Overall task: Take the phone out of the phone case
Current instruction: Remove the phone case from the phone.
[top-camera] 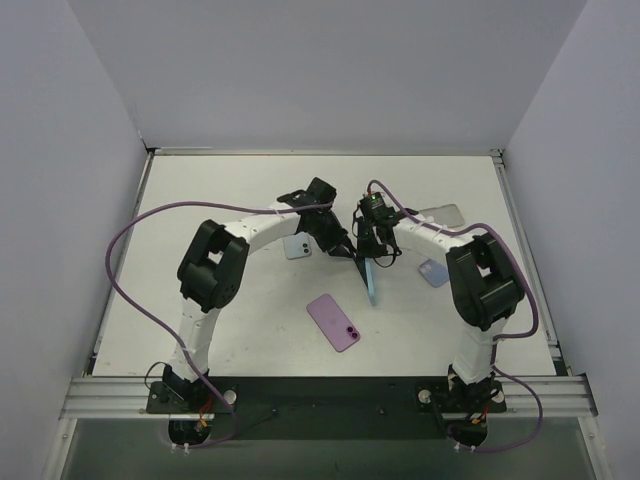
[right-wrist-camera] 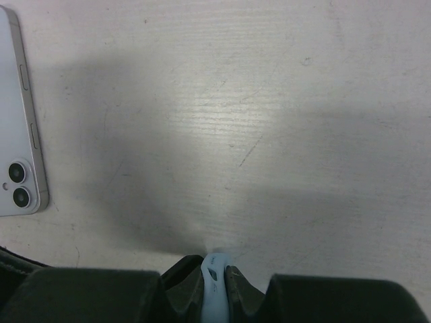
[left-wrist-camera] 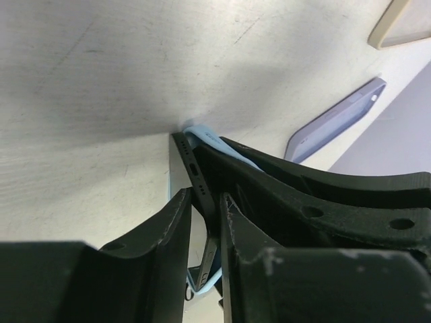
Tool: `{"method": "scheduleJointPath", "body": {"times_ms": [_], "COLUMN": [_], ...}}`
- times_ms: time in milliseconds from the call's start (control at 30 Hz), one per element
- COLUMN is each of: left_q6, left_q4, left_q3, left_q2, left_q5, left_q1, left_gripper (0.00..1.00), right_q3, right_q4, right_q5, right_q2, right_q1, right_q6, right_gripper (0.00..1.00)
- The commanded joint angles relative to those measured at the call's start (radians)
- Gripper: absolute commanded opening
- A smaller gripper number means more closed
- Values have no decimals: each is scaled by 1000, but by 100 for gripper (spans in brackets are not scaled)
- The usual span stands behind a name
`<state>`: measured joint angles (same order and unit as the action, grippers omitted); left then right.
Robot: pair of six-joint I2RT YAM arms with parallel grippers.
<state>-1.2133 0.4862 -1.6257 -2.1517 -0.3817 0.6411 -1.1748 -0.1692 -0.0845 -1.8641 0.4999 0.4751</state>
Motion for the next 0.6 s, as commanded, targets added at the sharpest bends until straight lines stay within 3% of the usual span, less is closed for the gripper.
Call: {"method": "scheduleJointPath", "body": {"times_ms": [0,233,333,567], "left_q6": [44,52,57,46], "left_q4": [227,273,281,279], "left_q3": [-94,-106,-114,-123], "left_q2": [-17,-2,9,47], "left_q5": [69,86,90,93], "left_q1": [9,20,20,6], "left_gripper": [25,12,0,0], "right_q3": [50,-12,-34,-88], "right_q4": [-250,-262,-268,-303], "right_q5": [-21,-6,-1,22], "right_q2": [-72,-63,-49,-20], "right_q1": [3,-49,-66,-116], "right_q6": [2,5,10,-19], "right_gripper": [0,0,0,0]}}
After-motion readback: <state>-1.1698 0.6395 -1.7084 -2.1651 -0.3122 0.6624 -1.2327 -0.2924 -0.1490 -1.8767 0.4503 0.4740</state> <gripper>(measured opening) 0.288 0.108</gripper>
